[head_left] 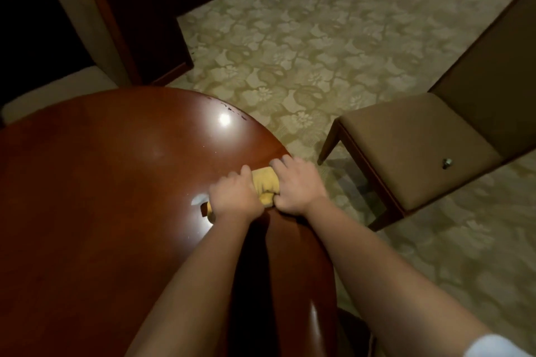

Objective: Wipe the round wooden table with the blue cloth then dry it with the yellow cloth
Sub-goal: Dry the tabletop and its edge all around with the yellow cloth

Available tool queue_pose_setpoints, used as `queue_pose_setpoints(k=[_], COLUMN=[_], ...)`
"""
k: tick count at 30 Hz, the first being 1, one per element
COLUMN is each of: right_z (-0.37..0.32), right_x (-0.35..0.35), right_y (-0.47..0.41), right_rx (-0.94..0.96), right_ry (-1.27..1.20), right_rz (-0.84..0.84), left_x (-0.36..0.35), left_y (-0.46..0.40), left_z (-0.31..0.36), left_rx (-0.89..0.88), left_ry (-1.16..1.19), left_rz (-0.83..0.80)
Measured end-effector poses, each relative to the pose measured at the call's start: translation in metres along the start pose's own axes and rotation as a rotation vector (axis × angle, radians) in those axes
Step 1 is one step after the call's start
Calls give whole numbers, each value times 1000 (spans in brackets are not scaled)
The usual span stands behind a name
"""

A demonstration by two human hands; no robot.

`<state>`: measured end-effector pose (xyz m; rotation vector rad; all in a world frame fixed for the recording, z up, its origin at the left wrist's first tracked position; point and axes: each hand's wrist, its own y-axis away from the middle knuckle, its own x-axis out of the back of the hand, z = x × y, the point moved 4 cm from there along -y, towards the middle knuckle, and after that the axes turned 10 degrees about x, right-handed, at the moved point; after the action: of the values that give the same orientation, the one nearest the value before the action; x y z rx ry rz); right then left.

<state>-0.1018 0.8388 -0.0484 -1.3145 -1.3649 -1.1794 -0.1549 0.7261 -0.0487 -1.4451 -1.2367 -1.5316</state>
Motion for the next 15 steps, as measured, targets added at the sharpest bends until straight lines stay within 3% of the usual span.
queue_pose_setpoints(k=[7, 15], right_z=[19, -15], right_x=[4, 0], right_y=[-39, 49], right_rx=[33, -38], right_ry=[-12, -57], right_rz=[-16, -101], left_x=[8, 3], left_y=[-33, 51], left_z=[2, -4], left_rx=[55, -62], left_ry=[4, -24], left_rz=[-4, -67])
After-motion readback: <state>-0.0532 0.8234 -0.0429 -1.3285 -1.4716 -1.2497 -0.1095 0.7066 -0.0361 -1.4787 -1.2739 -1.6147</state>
